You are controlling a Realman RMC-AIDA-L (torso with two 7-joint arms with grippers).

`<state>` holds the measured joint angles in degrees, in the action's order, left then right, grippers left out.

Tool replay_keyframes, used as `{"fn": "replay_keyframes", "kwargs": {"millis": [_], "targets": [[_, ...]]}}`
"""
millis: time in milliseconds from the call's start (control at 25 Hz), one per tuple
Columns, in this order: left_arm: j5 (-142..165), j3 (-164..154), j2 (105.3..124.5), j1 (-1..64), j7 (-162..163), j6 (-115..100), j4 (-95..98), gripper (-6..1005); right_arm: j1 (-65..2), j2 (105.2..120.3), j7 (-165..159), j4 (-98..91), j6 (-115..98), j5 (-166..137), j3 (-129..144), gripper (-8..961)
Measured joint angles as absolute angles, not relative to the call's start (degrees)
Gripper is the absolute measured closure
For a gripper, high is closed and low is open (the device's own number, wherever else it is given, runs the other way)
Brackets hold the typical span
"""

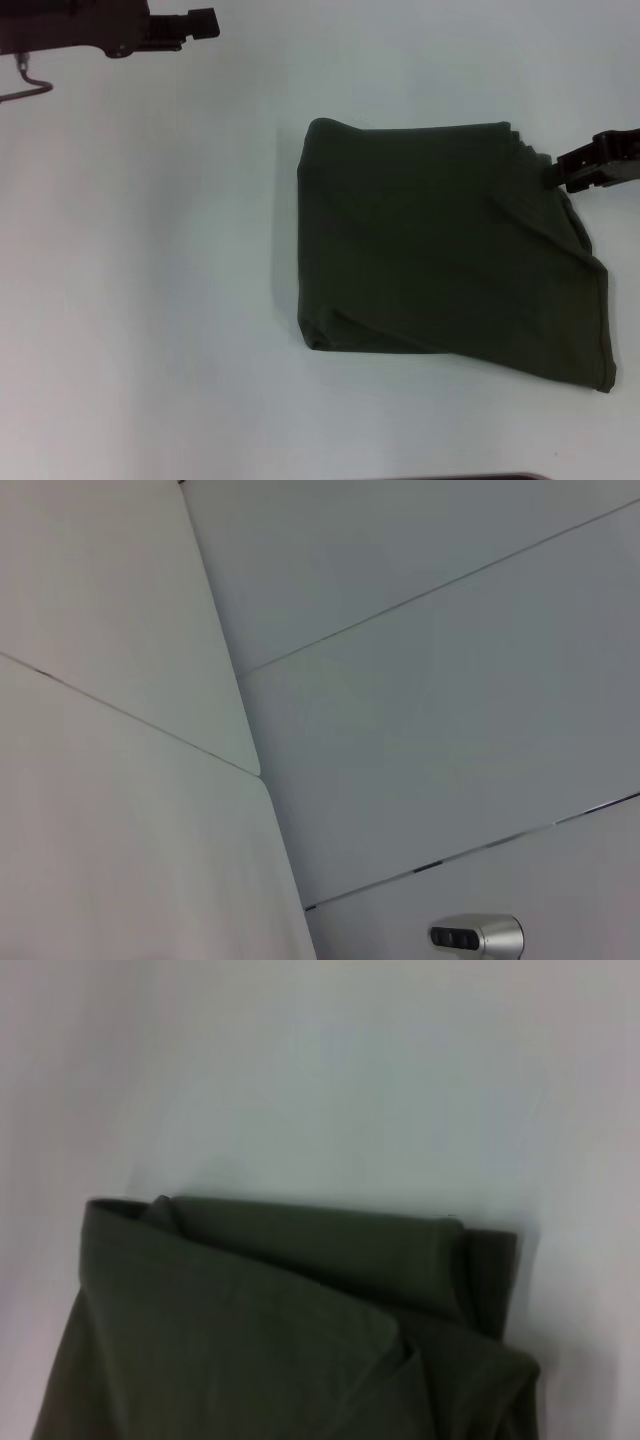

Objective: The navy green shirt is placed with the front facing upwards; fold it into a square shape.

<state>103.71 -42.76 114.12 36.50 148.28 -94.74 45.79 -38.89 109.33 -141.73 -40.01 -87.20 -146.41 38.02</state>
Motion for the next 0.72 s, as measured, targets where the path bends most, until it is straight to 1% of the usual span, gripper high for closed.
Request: {"fn": "replay_keyframes", "kwargs": {"millis": [40, 80, 360, 480, 640, 720], "targets": [[103.7, -42.8, 114.12, 36.4, 148.3, -94.7, 45.8, 125, -39.1, 109.39, -141.7, -39.6, -86.5, -146.4, 38.0, 489], [103.7, -42.7, 114.16, 36.3, 147.9, -94.7, 45.8, 124, -39.4, 109.91, -141.7, -39.3, -85.1, -146.2, 38.0, 491], [103.7, -42.9, 114.18, 36.4, 147.6, -94.5, 45.7, 124, -40.3, 111.14, -141.5, -39.1, -83.7, -144.7, 38.0, 506], [103.8, -42.9, 114.17, 36.4, 147.6, -94.3, 45.7, 124, -41.0, 111.06, -141.5, -37.1, -83.1, -144.8, 38.0, 512], [103.8, -42.9, 114.15, 36.4, 147.3, -94.0, 45.7, 125, -41.5, 110.44, -142.0, -35.4, -82.2, -145.1, 38.4, 521], [103.8, -42.9, 114.09, 36.5, 147.1, -94.0, 45.5, 125, -41.4, 110.18, -142.4, -35.6, -82.2, -145.0, 38.2, 585]]}}
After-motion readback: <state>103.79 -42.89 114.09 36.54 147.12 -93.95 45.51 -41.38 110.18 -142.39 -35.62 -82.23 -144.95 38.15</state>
